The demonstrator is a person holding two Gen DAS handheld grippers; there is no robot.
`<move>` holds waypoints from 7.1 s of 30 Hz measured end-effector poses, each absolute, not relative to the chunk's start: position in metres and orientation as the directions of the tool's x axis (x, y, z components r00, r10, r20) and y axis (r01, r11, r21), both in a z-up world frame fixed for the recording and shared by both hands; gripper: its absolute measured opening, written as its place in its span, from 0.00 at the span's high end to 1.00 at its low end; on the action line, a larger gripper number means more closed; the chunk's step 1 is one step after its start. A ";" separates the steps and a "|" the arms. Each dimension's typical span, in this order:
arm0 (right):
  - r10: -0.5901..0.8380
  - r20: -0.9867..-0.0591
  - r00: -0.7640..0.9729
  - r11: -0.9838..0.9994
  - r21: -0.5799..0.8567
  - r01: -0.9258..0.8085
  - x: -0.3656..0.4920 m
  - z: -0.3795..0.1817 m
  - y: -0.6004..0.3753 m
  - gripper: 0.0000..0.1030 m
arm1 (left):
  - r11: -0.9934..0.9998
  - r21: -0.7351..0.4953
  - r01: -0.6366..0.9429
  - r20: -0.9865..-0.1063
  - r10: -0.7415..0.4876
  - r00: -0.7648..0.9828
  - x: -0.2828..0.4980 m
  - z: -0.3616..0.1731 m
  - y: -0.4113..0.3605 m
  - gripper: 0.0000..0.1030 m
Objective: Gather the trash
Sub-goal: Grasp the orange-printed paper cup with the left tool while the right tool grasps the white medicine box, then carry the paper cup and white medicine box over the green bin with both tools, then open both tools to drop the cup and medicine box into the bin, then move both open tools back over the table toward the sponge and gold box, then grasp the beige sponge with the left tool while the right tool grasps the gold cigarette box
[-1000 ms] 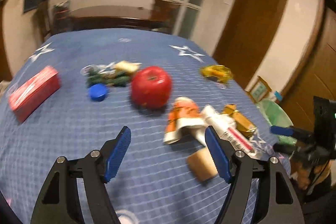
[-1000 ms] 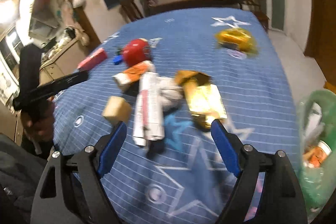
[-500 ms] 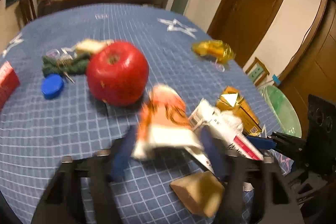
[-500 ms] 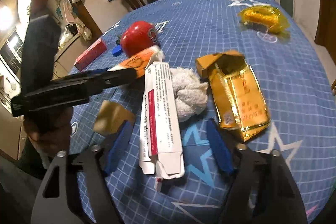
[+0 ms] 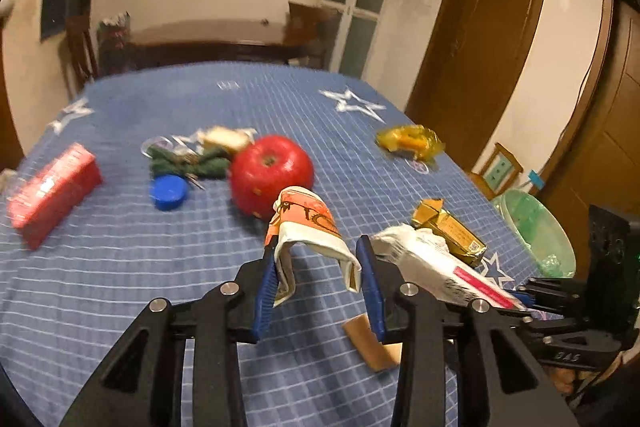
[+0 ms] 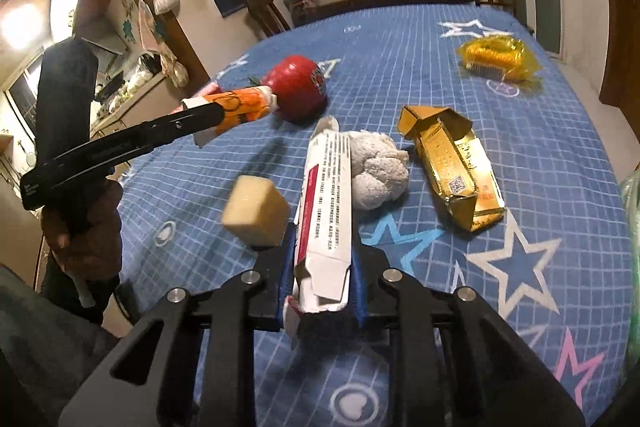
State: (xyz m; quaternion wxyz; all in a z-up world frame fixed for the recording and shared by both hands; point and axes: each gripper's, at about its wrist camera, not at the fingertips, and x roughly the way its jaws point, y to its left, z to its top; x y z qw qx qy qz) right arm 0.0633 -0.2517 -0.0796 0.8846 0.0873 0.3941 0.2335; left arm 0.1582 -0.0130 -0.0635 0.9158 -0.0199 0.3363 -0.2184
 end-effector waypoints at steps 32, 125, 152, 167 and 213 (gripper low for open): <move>0.190 -0.425 0.885 0.980 0.037 -0.193 0.011 -0.007 -0.256 0.82 | 0.953 0.079 0.292 -0.459 -0.225 0.860 0.104 0.011 -0.078 0.62; -0.238 -0.603 0.762 0.889 0.181 0.421 0.003 -0.058 -0.547 0.73 | 0.563 0.088 0.822 -0.684 -0.566 0.461 0.142 -0.080 -0.475 0.33; 0.001 -0.532 0.847 0.967 0.218 0.135 0.044 -0.051 -0.399 0.33 | 0.829 -0.008 0.559 -0.524 -0.480 0.704 0.128 -0.026 -0.182 0.23; 0.241 -0.617 0.749 0.970 0.137 -0.200 0.088 -0.067 -0.295 0.13 | 0.974 -0.121 0.189 -0.576 -0.224 0.786 0.132 -0.060 0.036 0.23; 0.212 -0.588 0.781 0.977 0.140 -0.160 0.064 -0.066 -0.272 0.58 | 0.897 -0.090 0.433 -0.727 -0.356 0.587 0.127 -0.114 -0.088 0.61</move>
